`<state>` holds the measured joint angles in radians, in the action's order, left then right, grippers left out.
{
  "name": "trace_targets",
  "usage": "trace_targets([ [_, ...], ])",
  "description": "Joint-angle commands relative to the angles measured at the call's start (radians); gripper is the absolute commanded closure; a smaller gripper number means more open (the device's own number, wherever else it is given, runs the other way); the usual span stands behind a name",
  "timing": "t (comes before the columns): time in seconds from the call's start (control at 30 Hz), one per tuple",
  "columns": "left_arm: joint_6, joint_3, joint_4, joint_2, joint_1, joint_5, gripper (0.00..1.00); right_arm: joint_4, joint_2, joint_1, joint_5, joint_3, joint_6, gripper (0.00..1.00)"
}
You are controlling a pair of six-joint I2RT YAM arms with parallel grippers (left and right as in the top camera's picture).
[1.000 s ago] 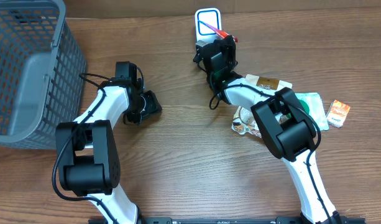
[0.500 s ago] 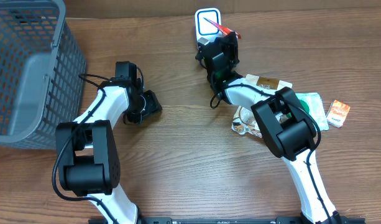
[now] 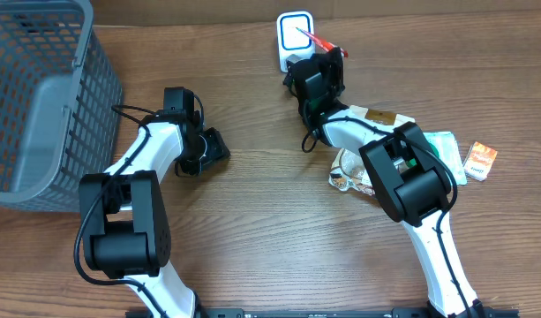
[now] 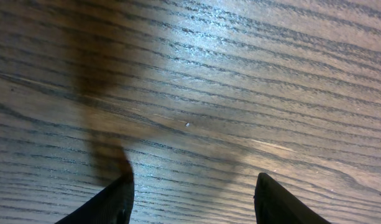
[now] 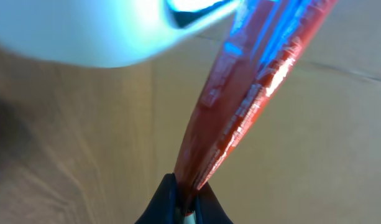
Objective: Scan the item barcode
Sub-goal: 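Carry the red wrapper right and lower it near the PanTree bag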
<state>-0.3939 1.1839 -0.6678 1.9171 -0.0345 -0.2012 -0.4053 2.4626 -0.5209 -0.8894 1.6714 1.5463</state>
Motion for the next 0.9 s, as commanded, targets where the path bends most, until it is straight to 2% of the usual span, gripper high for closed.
trace_targets([
  [0.0,-0.01,-0.046,0.003,0.071,-0.011,0.071,0.44,-0.045,-0.047,-0.021,-0.027,0.007,-0.013,0.97],
  [0.17,-0.01,-0.046,0.004,0.071,-0.011,0.071,0.44,-0.046,-0.158,-0.026,-0.089,0.007,-0.12,0.97],
  [0.4,-0.011,-0.046,0.008,0.071,-0.011,0.071,0.43,-0.026,-0.272,-0.04,-0.356,0.007,-0.373,0.97],
  [0.63,-0.01,-0.046,0.008,0.071,-0.011,0.072,0.41,-0.028,-0.293,-0.054,-0.684,0.007,-0.394,0.97],
  [0.87,-0.002,-0.046,0.007,0.071,-0.011,0.079,0.38,0.075,-0.317,-0.13,-0.684,-0.034,-0.395,0.97],
])
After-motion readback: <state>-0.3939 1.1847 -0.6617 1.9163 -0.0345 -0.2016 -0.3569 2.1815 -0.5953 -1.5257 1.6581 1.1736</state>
